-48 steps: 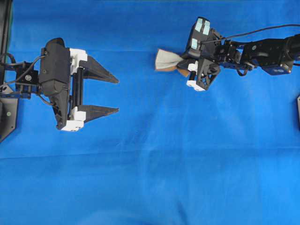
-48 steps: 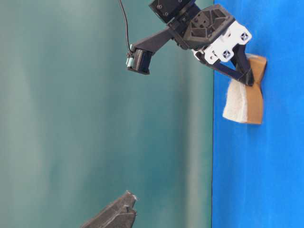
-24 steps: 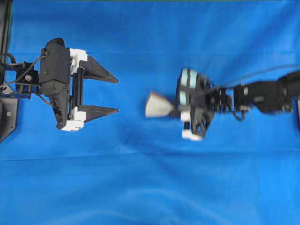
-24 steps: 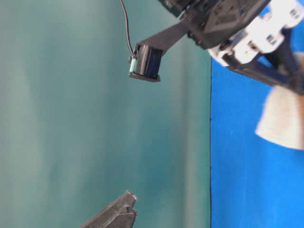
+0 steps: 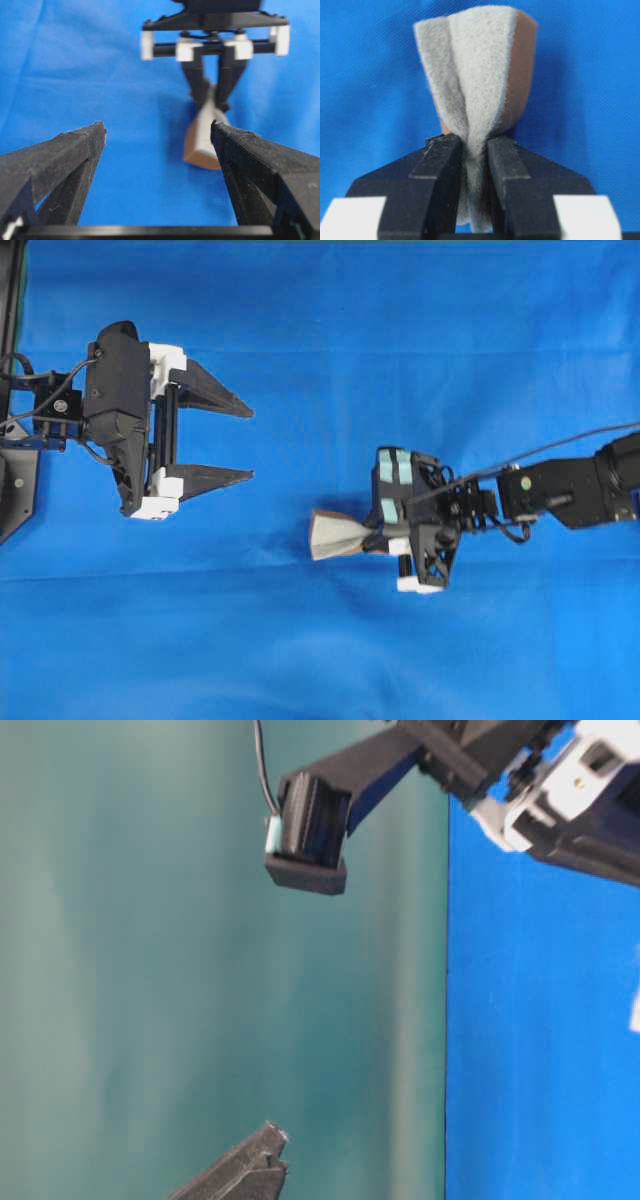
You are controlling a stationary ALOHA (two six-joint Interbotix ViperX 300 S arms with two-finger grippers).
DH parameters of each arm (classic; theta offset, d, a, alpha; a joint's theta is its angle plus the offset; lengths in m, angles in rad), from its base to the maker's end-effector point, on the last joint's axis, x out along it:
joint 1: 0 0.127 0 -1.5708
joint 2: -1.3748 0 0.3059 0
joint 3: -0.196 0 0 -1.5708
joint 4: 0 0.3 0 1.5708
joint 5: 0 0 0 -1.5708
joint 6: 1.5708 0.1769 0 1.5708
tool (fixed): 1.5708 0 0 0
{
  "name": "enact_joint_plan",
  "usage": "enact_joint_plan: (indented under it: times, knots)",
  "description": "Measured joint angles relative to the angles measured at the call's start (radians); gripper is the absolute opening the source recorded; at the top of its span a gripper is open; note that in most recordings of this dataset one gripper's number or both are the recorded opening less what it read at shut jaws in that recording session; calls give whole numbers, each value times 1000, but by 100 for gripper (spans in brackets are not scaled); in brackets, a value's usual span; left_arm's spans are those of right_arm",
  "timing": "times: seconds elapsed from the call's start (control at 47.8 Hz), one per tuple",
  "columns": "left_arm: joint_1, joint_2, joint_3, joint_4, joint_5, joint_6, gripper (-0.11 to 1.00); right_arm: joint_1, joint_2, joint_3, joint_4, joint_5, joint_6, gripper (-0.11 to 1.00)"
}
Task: Hand over the sponge with the left arm and wipe it with the right arm.
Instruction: 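Rub the held sponge back and forth over the table with the right gripper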
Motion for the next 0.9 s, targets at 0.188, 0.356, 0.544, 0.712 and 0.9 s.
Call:
enact_joint_plan:
  times: [0.188,0.356,0.544,0.712,0.9]
  knots:
    - [2,0,0,0,0,0,84,-127,-9,15,-75,15,-12,21]
    - [0,0,0,-2,0,-2,84,-262,-12,23,-129,15,-28,21]
    - [0,0,0,0,0,-2,84,-380,-12,26,-156,11,-34,21]
    - [0,0,0,-2,0,-2,84,-414,-12,25,-160,3,-32,21]
    - [0,2,0,-2,0,-2,84,-364,-14,26,-156,5,-17,21]
